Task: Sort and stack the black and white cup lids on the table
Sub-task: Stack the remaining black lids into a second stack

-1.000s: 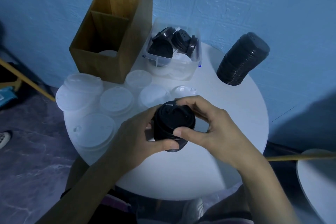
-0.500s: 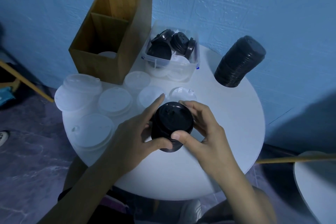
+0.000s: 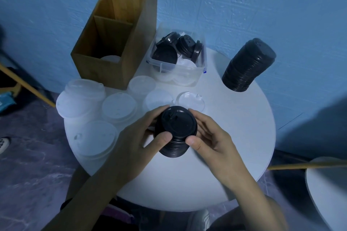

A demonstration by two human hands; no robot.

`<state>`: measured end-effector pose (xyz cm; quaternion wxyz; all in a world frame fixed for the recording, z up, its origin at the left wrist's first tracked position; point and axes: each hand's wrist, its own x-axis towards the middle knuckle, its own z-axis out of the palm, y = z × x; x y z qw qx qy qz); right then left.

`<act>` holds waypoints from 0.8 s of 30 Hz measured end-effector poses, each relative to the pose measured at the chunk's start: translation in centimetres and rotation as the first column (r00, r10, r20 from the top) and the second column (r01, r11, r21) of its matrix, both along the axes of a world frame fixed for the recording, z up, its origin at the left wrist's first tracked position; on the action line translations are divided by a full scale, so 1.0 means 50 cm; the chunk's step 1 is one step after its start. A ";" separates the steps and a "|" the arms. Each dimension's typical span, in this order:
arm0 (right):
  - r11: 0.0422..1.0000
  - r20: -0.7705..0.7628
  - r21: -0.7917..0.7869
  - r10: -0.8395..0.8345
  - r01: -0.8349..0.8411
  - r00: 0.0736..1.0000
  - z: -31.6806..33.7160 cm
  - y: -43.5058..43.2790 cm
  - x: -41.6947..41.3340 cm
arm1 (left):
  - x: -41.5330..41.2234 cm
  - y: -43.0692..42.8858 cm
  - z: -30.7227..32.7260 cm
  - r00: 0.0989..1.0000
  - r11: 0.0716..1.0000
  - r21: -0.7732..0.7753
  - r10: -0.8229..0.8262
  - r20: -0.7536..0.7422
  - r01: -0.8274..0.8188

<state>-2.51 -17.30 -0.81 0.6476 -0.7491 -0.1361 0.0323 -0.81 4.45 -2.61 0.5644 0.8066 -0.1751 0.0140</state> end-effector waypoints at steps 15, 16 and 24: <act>0.994 -0.025 -0.106 0.025 -0.028 0.999 0.050 -0.039 0.070 | -0.003 -0.005 0.007 1.000 0.999 0.049 0.002 0.014 -0.003; 0.991 0.004 -0.120 -0.061 0.061 0.998 0.056 -0.037 0.092 | -0.002 -0.005 0.006 1.000 0.999 0.046 0.004 0.011 -0.004; 0.711 0.431 -0.493 -0.301 0.501 0.851 0.116 0.034 0.304 | 0.000 -0.005 0.000 0.999 0.999 0.019 0.037 0.005 -0.037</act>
